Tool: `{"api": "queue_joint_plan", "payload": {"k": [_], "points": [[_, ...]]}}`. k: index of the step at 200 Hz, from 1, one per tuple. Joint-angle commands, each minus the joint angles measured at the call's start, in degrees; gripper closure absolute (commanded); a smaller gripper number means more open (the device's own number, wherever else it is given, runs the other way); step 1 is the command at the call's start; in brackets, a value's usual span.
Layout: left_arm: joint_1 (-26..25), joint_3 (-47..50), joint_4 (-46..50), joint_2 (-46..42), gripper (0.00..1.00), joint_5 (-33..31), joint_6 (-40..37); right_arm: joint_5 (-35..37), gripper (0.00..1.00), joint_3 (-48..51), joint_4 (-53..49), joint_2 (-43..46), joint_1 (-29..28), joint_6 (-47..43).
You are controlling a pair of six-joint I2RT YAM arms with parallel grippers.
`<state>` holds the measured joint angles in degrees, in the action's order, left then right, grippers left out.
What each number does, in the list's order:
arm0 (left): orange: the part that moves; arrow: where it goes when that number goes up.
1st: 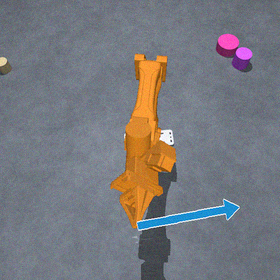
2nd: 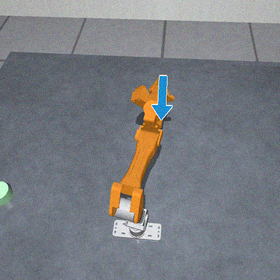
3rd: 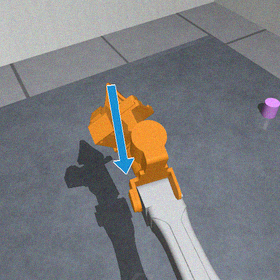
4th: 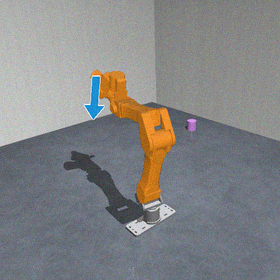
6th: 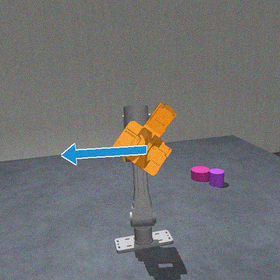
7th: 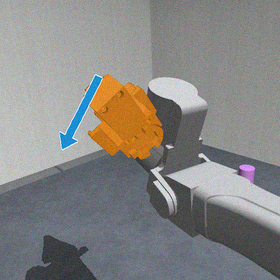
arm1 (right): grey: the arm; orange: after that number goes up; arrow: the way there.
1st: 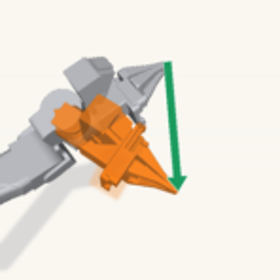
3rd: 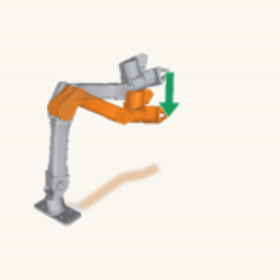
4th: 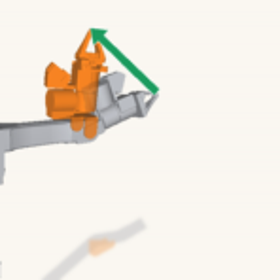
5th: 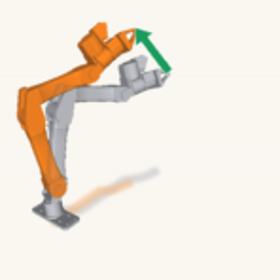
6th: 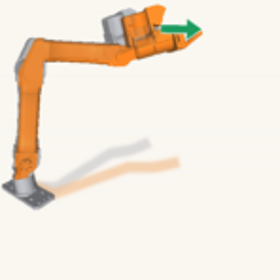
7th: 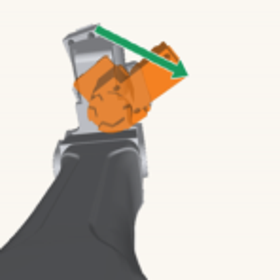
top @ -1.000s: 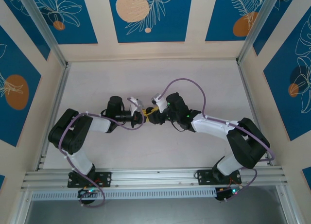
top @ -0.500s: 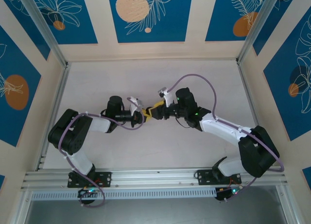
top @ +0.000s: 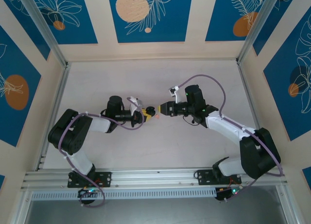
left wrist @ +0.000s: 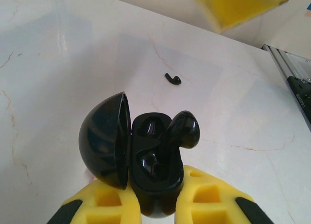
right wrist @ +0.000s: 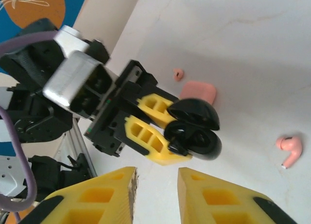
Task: Insert wireless bluetooth earbuds into charging case
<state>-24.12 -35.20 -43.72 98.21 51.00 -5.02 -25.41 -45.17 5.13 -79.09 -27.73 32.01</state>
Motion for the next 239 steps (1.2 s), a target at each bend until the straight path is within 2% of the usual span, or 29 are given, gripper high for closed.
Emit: {"api": "queue_joint_plan", "payload": {"k": [1,55,155,239], "points": [[0.48,-0.15,-1.82,-1.74,0.93,1.82,-0.96,-4.63,0.73,-1.23,0.04,-3.11,0.38,3.81],[0.45,0.04,-1.85,-2.06,0.93,1.82,-1.02,-7.00,0.77,-3.60,3.88,-8.46,0.39,5.61],[0.45,0.13,-1.99,-2.15,0.93,1.82,-1.00,-9.11,0.85,-5.28,4.98,-11.70,0.22,5.61],[0.45,0.25,-2.20,-2.50,0.94,1.78,-0.79,-9.15,0.86,-4.75,4.77,-12.64,0.13,5.17]]}}
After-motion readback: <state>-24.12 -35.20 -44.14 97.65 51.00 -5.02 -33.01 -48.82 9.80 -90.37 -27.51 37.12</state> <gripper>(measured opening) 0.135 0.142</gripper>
